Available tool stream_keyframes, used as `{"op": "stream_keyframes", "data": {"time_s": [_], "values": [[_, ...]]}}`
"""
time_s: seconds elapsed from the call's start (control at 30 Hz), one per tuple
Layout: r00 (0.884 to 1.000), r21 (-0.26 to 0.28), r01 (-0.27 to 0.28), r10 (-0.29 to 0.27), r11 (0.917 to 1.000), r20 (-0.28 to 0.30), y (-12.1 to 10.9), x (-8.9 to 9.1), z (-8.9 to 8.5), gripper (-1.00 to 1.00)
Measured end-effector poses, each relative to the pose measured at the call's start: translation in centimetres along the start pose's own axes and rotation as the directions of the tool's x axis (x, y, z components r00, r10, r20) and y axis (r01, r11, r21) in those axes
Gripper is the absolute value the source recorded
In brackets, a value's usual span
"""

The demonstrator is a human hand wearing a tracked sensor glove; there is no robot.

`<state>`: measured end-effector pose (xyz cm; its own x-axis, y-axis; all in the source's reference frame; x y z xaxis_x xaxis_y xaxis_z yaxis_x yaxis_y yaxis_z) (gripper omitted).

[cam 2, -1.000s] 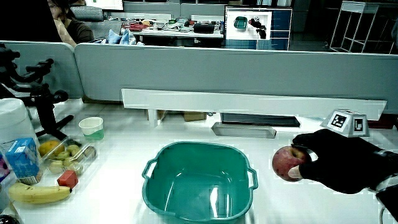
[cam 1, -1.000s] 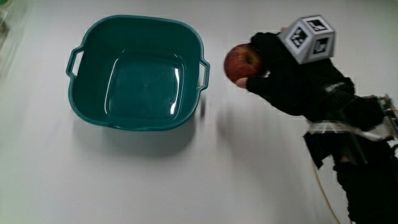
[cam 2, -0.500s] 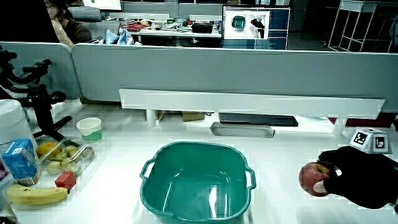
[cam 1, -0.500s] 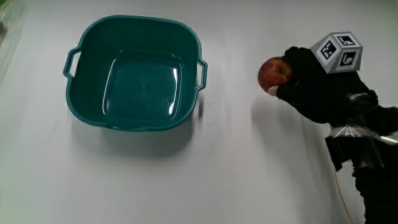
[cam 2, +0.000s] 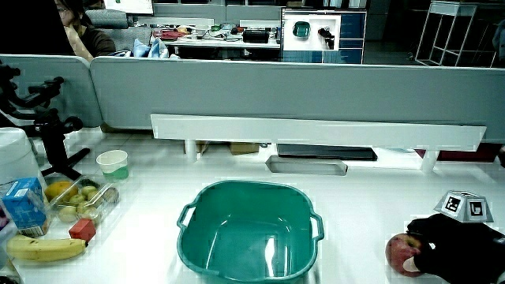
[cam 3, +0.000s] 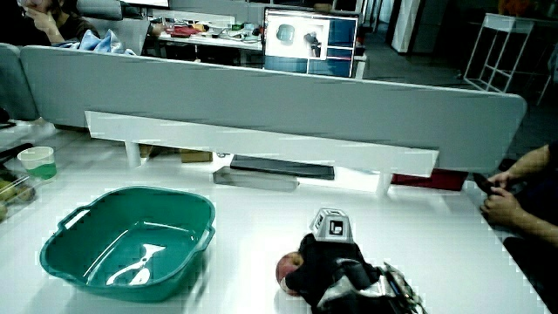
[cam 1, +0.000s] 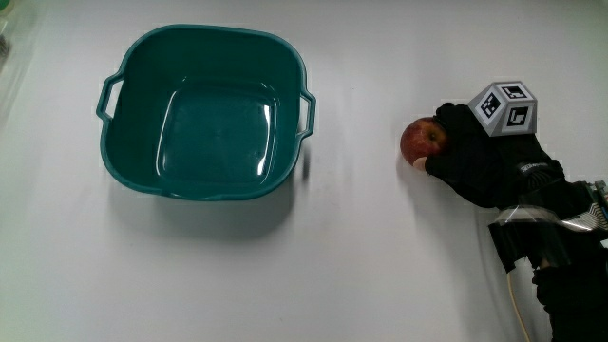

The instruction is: Place apple on desk

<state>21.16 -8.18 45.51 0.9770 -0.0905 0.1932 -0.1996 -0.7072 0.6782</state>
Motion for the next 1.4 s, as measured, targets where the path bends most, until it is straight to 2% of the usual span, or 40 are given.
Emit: {"op": "stream_keyframes", "data": {"time_s": [0.13,0.23,0.27,0.37,0.43,0.47,0.7,0.77,0.8,0.87,0.93,1.03,1.13,1.2,1.23,1.27,1.3,1.4], "values": [[1.0,-0.016,0.006,-0.007,0.9998,-0.018,0.1,0.0,-0.3,0.0],[0.998,-0.035,0.004,-0.006,0.9994,-0.061,0.2,0.4,-0.8,-0.18],[0.997,-0.025,0.013,-0.015,0.9996,-0.071,0.2,0.6,-1.0,-0.24],[0.998,-0.016,0.018,-0.019,0.9997,-0.064,0.2,0.6,-1.5,-0.41],[0.994,-0.029,-0.011,0.008,0.9995,-0.11,0.0,0.4,-1.7,-0.53],[0.993,-0.027,-0.007,0.004,0.9996,-0.12,0.0,0.6,-2.0,-0.59],[0.99,-0.001,-0.009,0.008,1.0,-0.138,-0.8,0.9,-2.7,-1.0],[0.987,-0.014,-0.015,0.013,0.9998,-0.159,-1.0,1.0,-2.8,-1.0],[0.99,-0.012,-0.009,0.007,0.9999,-0.142,-1.1,1.1,-2.9,-1.0],[0.987,-0.008,-0.016,0.015,0.9998,-0.16,-1.6,1.0,-2.6,-1.0],[0.989,0.008,-0.011,0.012,0.9999,-0.145,-1.8,1.1,-2.7,-1.0],[0.985,0.01,-0.025,0.026,0.9996,-0.171,-2.3,1.1,-2.6,-1.0],[0.985,0.059,-0.046,0.055,0.9972,-0.162,-3.5,0.2,-2.1,-1.0],[0.983,0.108,-0.077,0.094,0.9912,-0.16,-4.5,-0.9,-1.8,-1.0],[0.983,0.154,-0.098,0.12,0.9831,-0.138,-5.2,-1.8,-1.3,-1.0],[0.987,0.186,-0.12,0.138,0.9753,-0.088,-5.6,-2.5,-1.2,-1.0],[0.989,0.234,-0.134,0.146,0.9629,-0.033,-6.1,-3.2,-1.1,-1.0],[0.978,0.223,-0.2,0.206,0.954,-0.005,-6.9,-5.9,-0.7,-1.0]]}}
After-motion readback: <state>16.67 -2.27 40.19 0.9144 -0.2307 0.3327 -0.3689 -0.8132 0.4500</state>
